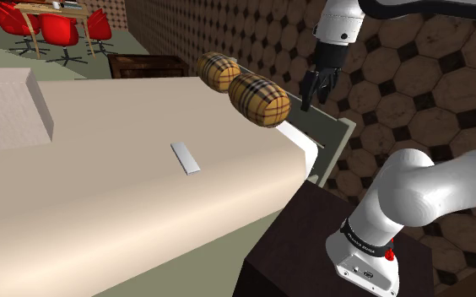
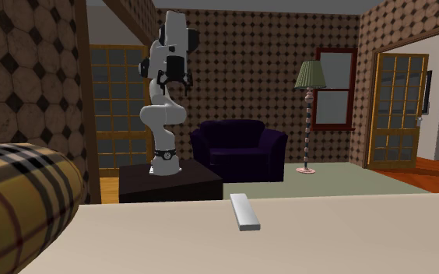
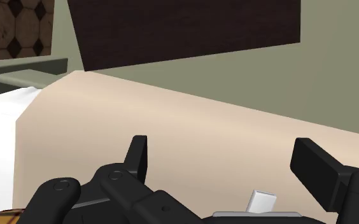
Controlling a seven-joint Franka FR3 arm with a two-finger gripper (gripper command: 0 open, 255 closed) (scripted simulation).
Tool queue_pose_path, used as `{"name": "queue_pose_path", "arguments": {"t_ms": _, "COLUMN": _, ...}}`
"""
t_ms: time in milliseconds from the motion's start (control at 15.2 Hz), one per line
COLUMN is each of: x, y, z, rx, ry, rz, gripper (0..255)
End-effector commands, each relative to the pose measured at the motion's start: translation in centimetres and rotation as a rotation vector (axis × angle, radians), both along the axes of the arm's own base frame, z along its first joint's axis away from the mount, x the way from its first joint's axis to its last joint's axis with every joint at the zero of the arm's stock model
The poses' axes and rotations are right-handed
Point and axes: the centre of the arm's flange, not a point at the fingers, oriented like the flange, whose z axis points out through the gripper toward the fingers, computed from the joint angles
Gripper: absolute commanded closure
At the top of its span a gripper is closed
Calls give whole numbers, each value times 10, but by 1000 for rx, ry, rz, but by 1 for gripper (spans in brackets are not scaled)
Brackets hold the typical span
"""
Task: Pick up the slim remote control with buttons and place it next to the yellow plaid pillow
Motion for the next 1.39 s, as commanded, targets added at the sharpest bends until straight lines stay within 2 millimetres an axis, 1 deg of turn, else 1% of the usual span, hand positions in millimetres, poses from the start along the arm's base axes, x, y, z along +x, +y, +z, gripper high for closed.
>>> {"name": "queue_pose_path", "arguments": {"t_ms": 0, "x": 0, "y": 0, "z": 0, "rx": 0, "ry": 0, "rz": 0, "gripper": 0}}
{"name": "queue_pose_path", "arguments": {"t_ms": 1320, "x": 197, "y": 51, "z": -162, "rx": 4, "ry": -29, "rz": -7, "gripper": 0}}
